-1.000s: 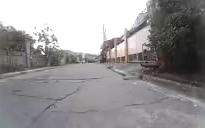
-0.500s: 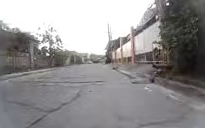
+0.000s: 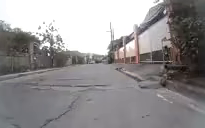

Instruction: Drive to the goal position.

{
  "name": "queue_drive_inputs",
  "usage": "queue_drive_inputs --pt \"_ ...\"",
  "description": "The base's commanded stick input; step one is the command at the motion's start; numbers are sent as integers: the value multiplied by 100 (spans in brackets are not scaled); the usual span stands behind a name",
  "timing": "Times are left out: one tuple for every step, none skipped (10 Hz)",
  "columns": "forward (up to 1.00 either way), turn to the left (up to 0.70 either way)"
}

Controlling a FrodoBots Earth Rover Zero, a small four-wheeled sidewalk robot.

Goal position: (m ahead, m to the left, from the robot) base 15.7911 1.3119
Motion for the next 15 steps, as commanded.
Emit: queue_drive_inputs --pt "100 -22" --pt "100 -39" --pt "100 -39" --pt "100 -39" --pt "100 -39" --pt "100 -39" --pt "100 -10" --pt "100 1" --pt "100 1" --pt "100 1" --pt "100 1" --pt "100 1" --pt "100 1" --pt "100 1" --pt "100 1"
